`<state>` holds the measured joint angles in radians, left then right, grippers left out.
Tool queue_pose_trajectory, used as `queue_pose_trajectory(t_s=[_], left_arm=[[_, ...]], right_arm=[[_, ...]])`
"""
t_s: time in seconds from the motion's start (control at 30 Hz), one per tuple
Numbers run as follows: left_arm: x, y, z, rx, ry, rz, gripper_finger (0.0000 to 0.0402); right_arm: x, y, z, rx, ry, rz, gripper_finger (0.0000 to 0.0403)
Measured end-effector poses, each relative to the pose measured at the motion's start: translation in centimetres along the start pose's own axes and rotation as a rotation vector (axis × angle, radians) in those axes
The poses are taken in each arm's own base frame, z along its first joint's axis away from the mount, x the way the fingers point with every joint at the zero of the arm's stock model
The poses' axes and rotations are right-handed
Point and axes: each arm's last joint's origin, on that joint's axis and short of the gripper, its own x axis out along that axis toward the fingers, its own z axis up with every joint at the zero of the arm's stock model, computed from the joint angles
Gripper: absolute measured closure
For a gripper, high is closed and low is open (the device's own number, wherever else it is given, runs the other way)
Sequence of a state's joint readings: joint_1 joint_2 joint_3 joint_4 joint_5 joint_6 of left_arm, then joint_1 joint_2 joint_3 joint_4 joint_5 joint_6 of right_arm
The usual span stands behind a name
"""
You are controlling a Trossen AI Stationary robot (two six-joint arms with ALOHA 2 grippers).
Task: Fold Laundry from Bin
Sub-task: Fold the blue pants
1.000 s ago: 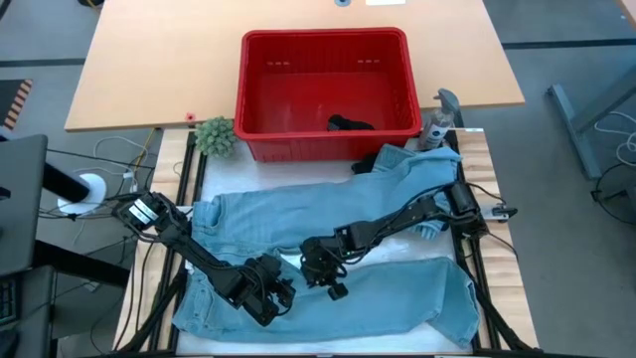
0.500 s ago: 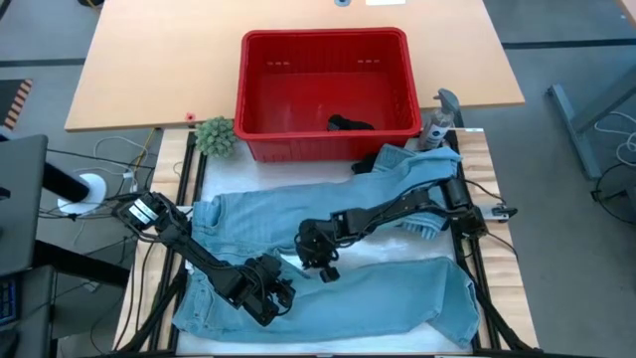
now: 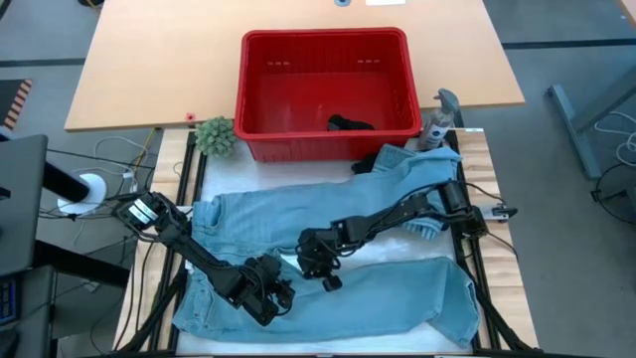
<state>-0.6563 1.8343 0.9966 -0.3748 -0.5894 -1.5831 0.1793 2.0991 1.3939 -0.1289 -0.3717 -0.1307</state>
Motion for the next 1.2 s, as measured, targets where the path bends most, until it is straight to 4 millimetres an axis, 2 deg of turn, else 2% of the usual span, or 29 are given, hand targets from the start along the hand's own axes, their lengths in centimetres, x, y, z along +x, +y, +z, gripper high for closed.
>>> queue_pose_trajectory(t_s=[0.2, 0.37, 0.67, 0.77, 0.87, 1.03, 1.2], left_arm=[[0.0, 0.0, 0.0, 0.001, 0.0, 0.0, 0.0175], [0.0, 0.0, 0.0, -0.011, -0.001, 0.001, 0.0175], [0.0, 0.0, 0.0, -0.035, -0.001, 0.001, 0.0175], [0.0, 0.0, 0.0, -0.036, 0.001, 0.0, 0.0175], [0.0, 0.0, 0.0, -0.036, 0.001, 0.0, 0.0175], [0.0, 0.0, 0.0, -0.022, -0.003, 0.001, 0.0175], [0.1, 0.0, 0.2, -0.03, -0.014, 0.001, 0.0175]], right_arm=[[0.5, 0.7, -0.7, -0.016, 0.015, 0.011, 0.0336], [0.5, 0.3, -1.4, -0.026, 0.06, -0.045, 0.0336], [-0.9, -3.1, -2.4, 0.044, 0.13, -0.22, 0.0336], [-1.5, -4.2, -2.8, 0.077, 0.134, -0.219, 0.0336], [-2.5, -4.6, -2.1, 0.099, 0.131, -0.172, 0.0336], [-3.4, -3.4, 1.0, 0.028, 0.033, -0.15, 0.0344], [-1.3, -1.1, 1.2, -0.048, 0.029, -0.099, 0.0361]])
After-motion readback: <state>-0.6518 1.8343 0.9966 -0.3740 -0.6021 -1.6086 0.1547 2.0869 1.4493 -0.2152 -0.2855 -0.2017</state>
